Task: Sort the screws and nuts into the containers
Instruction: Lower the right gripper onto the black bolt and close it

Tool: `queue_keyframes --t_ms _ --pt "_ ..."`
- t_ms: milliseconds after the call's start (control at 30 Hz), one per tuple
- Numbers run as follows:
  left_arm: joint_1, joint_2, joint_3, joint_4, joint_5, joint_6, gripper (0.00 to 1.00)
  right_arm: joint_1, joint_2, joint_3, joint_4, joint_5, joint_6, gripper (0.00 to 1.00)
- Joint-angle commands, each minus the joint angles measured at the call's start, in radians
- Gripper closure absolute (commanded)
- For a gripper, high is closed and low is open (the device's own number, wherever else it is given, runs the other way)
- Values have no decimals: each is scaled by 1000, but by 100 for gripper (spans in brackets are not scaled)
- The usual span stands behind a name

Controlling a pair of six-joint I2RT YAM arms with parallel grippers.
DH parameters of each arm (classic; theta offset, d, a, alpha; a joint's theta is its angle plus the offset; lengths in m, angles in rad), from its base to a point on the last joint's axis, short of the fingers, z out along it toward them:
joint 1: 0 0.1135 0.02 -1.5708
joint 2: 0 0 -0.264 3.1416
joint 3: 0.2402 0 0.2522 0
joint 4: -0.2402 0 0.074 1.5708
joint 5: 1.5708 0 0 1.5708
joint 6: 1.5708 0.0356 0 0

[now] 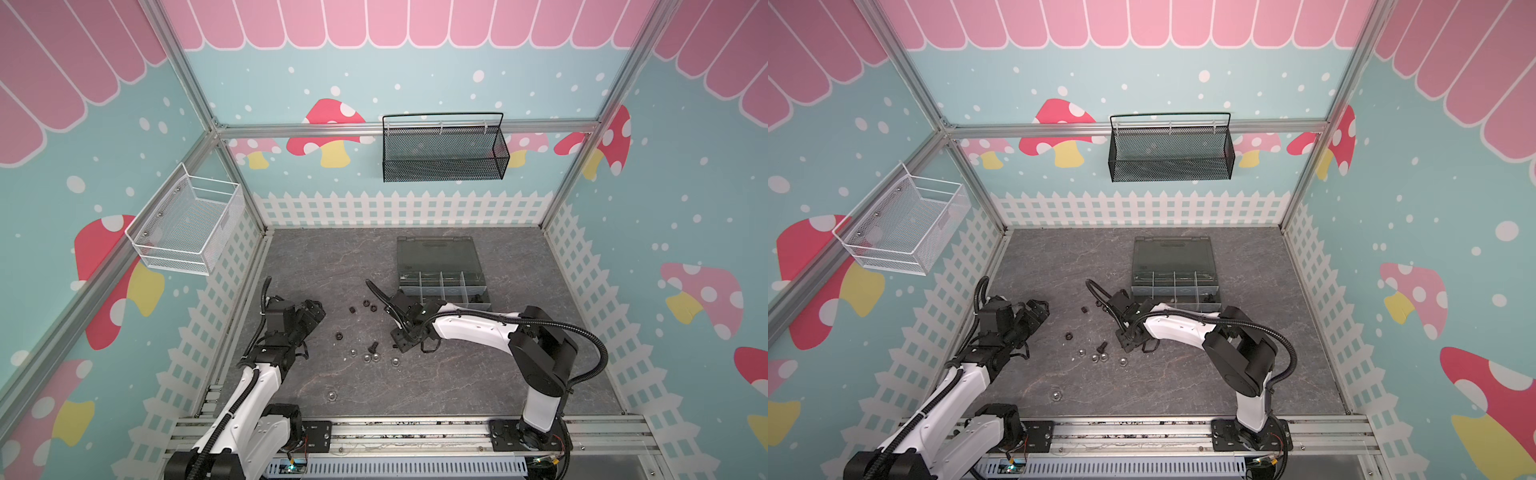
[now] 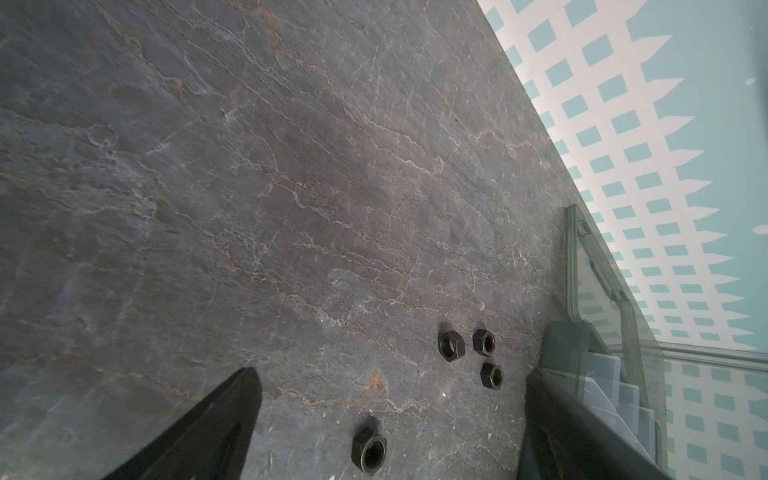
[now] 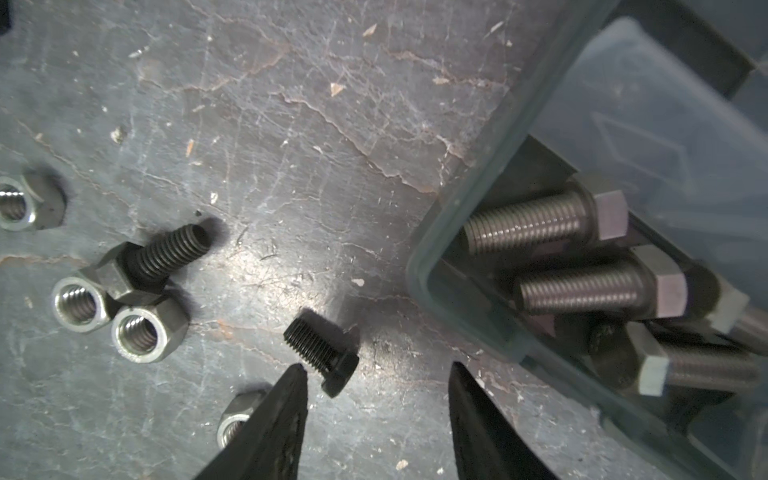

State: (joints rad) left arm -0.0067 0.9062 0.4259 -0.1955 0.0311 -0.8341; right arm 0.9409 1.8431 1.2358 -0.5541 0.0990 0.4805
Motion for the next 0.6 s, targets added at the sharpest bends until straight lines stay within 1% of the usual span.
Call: queue_keyframes --t_ms 0,433,467,567 --pt "5 1 -12 17 -2 -8 0 13 32 28 -20 18 -17 44" --pt "7 10 -15 22 -4 -8 0 42 48 30 -27 5 -34 44" --pt "5 11 -15 22 -3 -8 0 42 76 30 -27 6 -34 45" --pt "6 9 -16 22 0 -8 0 42 93 30 -27 14 -34 46"
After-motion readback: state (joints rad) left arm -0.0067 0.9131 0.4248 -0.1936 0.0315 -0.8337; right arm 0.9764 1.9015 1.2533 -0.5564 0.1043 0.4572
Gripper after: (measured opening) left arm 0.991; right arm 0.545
